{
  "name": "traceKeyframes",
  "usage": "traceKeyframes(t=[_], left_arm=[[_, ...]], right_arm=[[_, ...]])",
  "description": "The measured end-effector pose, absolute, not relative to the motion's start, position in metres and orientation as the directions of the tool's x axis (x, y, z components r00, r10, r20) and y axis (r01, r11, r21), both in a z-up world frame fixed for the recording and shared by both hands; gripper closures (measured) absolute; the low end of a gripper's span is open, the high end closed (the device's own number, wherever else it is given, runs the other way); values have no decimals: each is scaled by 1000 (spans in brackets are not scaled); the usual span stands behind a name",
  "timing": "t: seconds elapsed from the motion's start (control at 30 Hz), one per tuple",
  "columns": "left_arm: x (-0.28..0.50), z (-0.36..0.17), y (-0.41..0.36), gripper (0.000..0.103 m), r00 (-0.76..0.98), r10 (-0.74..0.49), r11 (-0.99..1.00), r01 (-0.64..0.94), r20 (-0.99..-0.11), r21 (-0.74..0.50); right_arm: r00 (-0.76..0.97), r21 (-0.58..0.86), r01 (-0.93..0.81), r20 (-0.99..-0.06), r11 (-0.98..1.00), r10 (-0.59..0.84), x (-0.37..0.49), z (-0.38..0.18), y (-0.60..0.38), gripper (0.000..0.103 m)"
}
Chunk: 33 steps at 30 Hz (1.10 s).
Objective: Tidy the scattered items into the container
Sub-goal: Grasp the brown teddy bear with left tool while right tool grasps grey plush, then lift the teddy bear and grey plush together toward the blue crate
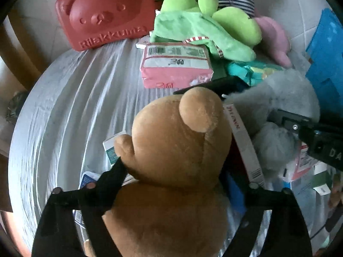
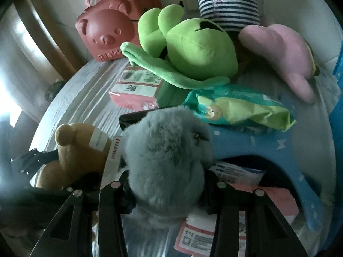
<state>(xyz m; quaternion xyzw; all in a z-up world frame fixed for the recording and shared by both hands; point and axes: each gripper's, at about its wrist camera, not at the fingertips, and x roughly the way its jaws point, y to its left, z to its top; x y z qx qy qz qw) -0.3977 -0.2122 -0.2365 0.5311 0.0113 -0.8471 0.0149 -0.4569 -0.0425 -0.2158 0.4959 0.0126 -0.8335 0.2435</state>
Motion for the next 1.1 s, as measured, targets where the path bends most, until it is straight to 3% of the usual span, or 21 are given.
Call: traceKeyframes(t=[0.3,0.57,0.67,0.8,0.93,0.97,1.03,1.1], left_arm=[[-353,-152,-217,29,-605,-3,-999,44,-796,-31],[-303,-74,-203,33,-741,49,-999,-24,-670,-47],[-291,-54,-193,38,-764,95,-996,-73,-639,-60],[-282,-28,-170,61,-788,151,-987,-149,-597,-53],[-283,-18,-146,62,-778,177,-982,-180,-603,-56],[-283,-20,-144,58,-772,183,-981,-183,-609,-62],[-285,-34,-140,17,-760,151,-987,-152,-632,-53],[-290,-52,-137,11,-741,116,-992,-117,-661,-42]], right_arm=[[-527,171,464,-735,-869,-426,-417,-131,-42,61],[-661,79,428,-652,-900,-372,-355,-55,-23,61],[-706,45,397,-623,-917,-337,-330,-32,-11,61],[-752,17,345,-594,-938,-287,-306,-2,10,61],[-762,13,313,-594,-950,-259,-296,16,38,61],[-763,11,312,-593,-950,-258,-294,16,45,61],[-753,19,317,-602,-948,-264,-293,8,56,61],[-727,38,330,-628,-943,-280,-298,-7,65,61]])
